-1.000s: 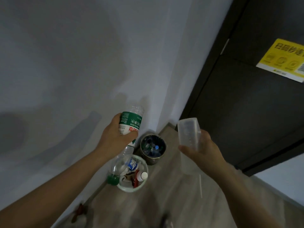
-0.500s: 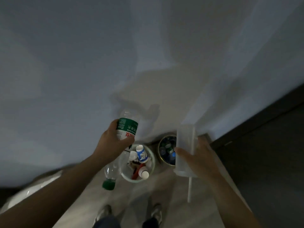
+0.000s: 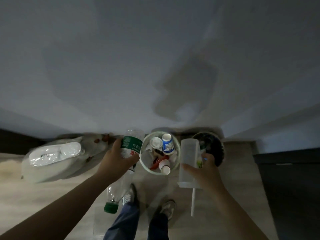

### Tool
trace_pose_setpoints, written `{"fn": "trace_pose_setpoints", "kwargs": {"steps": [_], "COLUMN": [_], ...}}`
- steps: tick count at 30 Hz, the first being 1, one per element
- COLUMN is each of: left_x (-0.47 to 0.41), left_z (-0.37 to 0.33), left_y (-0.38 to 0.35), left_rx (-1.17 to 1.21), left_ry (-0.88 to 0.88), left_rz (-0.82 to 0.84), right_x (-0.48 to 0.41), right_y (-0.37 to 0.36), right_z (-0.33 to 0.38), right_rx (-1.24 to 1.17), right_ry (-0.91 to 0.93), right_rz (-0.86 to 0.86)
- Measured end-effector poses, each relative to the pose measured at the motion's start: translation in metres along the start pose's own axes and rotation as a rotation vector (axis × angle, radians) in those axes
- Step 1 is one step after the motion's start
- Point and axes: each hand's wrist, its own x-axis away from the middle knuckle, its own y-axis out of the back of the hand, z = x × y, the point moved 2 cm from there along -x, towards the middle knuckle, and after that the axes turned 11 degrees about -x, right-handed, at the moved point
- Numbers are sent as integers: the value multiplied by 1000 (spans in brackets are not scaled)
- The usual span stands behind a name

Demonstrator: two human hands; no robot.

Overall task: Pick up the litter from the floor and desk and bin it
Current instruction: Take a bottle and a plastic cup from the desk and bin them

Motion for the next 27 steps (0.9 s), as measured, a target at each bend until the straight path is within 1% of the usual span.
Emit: {"fn": "trace_pose_setpoints", "kwargs": {"steps": [5, 10, 13, 16, 20, 22, 27], "left_x": [-43, -88, -117, -141, -164, -173, -186], "left_z": [44, 82, 105, 126, 150, 161, 176], "left_y": [-41, -79, -95, -109, -122, -126, -129], "left_rx": [-63, -70, -95, -121, -151, -167, -197], "left_ry": [38, 46, 50, 49, 45, 48, 41], "left_rz": [18, 47, 36, 42, 48, 46, 75], "right_x": [-54, -112, -151, -188, -229, -243, -267], "right_y": [-42, -93, -127, -156, -187, -201, -228], "right_z": [-37, -70, -88, -105, -126, -134, -151], "right_rx": [44, 118, 44, -79, -104, -64, 21], "right_ry": [-20, -96, -191, -298, -343, -343, -251], "right_rz": [-8, 59, 68, 30, 25, 18, 4]}}
